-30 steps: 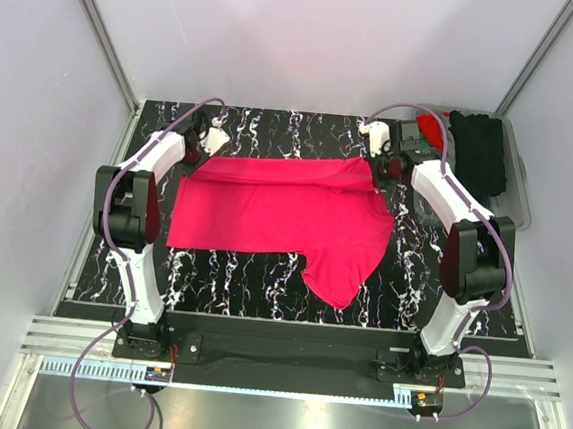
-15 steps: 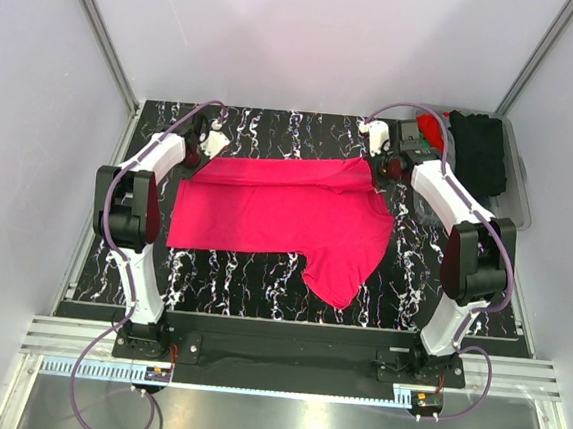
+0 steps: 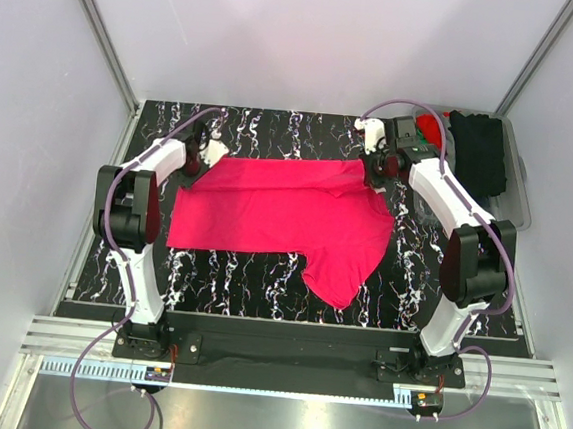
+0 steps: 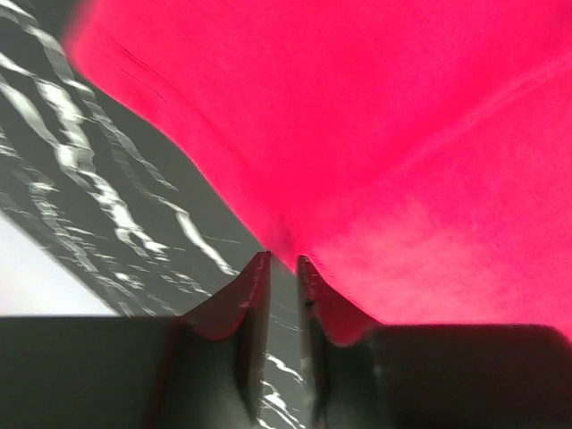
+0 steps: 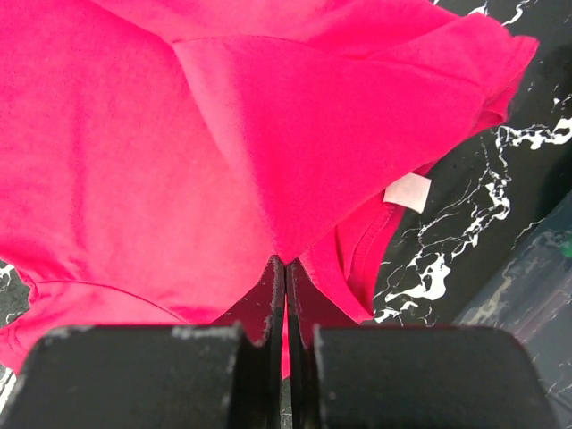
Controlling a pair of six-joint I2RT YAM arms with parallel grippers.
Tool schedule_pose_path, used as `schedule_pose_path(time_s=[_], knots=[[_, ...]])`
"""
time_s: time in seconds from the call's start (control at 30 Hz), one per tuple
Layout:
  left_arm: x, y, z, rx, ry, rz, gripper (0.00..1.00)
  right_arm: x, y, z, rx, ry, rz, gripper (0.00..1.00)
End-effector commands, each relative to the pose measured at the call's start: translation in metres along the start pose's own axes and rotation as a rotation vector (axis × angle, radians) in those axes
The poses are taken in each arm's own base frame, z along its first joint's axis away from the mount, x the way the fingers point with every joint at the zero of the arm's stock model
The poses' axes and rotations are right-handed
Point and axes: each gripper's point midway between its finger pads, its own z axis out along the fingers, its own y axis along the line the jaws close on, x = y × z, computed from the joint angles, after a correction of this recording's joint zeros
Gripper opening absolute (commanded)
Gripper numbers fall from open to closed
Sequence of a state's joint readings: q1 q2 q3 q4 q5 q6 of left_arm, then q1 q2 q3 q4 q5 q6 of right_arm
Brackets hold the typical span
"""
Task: Fold and stack the t-shirts
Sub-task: Fold the tshirt
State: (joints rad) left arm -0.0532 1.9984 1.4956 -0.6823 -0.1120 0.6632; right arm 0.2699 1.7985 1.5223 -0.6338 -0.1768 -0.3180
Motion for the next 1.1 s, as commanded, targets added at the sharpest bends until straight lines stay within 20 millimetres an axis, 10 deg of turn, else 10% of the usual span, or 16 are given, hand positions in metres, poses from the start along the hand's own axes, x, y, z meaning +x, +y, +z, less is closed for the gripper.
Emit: schedule_pose_path(time_s=[0.0,0.3,0.43,0.53,0.9,1.07], knots=[[0.008,0.001,-0.013,-0.003,-0.022,-0.048,0.31,-0.014,0.011,-0.016,-0.025,-0.053,0.000,0.00],[-0.056,0.023,-0.066,-0.058,-0.189,-0.074,0.51,-0.017,0.007,-0.011,-0.014,-0.054,-0.014,0.00],[-0.065,0.015,-0.043,-0.007,-0.129,-0.058,0.33,-0.015,0.004,-0.005,-0.003,-0.053,-0.032,0.00],[-0.065,0.007,-0.027,0.039,-0.102,-0.086,0.02,-0.011,0.000,0.001,0.011,-0.040,-0.044,0.00],[-0.051,-0.010,0.013,0.064,0.001,-0.049,0.00,-0.001,-0.046,0.050,0.132,0.043,0.025,0.00],[-0.047,-0.013,0.017,0.071,0.017,-0.046,0.00,-0.027,-0.063,0.070,0.180,0.002,0.027,0.00]])
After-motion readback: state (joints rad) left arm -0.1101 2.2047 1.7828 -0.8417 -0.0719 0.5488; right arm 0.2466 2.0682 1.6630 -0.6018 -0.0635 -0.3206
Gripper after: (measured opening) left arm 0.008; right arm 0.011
